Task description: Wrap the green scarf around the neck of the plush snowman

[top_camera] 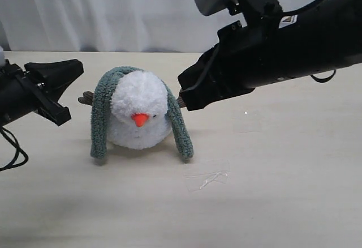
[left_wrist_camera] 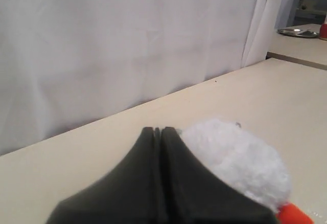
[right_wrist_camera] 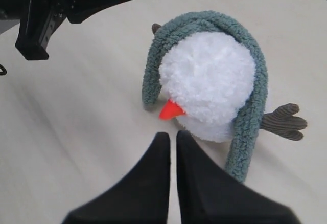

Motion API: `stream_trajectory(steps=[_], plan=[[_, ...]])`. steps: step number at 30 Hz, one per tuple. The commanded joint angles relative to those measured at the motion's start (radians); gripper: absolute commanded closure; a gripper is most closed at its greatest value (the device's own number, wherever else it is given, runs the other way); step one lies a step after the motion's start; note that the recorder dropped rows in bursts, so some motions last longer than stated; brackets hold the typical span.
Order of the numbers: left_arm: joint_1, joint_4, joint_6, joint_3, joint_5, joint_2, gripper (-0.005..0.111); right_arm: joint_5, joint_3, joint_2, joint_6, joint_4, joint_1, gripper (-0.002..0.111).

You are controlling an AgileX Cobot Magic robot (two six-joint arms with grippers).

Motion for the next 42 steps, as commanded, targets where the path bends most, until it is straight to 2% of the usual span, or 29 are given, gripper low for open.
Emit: stream_trajectory(steps=[1,4,7,10,12,15,18,21,23,25,29,33,35,36,40,42], plan=[[-0.014,-0.001,0.085,-0.065,-0.067,0.120,0.104,-0.091,-0.009,0.071,-0.016,0.006,-0.002,0.104],[-0.025,0.009,0.085,-0.097,-0.053,0.164,0.091,-0.091,-0.063,0.135,0.016,-0.025,-0.002,0.104],[-0.024,0.010,0.079,-0.117,-0.049,0.173,0.070,-0.080,-0.144,0.196,0.097,-0.113,-0.002,0.104],[-0.024,-0.028,0.079,-0.117,-0.052,0.173,0.044,-0.070,-0.234,0.247,0.182,-0.203,-0.004,0.104],[-0.024,-0.040,0.066,-0.127,-0.029,0.173,0.034,-0.070,-0.298,0.274,0.255,-0.245,-0.014,0.104],[-0.024,0.044,-0.084,-0.200,0.144,0.163,0.034,-0.048,-0.390,0.320,0.308,-0.253,-0.035,0.104],[-0.024,0.275,-0.335,-0.306,0.342,0.147,0.034,0.046,-0.480,0.370,0.306,-0.262,-0.054,0.104],[-0.024,0.479,-0.599,-0.390,0.440,0.123,0.039,0.148,-0.547,0.406,0.306,-0.291,-0.063,0.104],[-0.024,0.573,-0.701,-0.409,0.439,0.094,0.045,0.167,-0.559,0.412,0.325,-0.328,-0.063,0.104],[-0.024,0.599,-0.742,-0.412,0.381,0.058,0.051,0.167,-0.561,0.412,0.331,-0.341,-0.063,0.104],[-0.024,0.691,-0.830,-0.412,0.268,-0.011,0.053,0.215,-0.561,0.412,0.331,-0.339,-0.063,0.104],[-0.024,0.901,-0.999,-0.412,0.388,-0.071,0.053,0.326,-0.561,0.412,0.287,-0.302,-0.061,0.104],[-0.024,0.940,-1.083,-0.412,0.447,-0.073,0.054,0.366,-0.561,0.412,0.248,-0.255,-0.061,0.104],[-0.024,0.940,-1.088,-0.408,0.447,-0.068,0.057,0.377,-0.558,0.412,0.226,-0.228,-0.061,0.104],[-0.024,0.940,-1.014,-0.403,0.384,-0.017,0.079,0.342,-0.501,0.415,0.101,-0.087,-0.061,0.104],[-0.024,0.916,-0.975,-0.403,0.374,0.010,0.082,0.281,-0.455,0.416,0.077,-0.069,-0.058,0.104]])
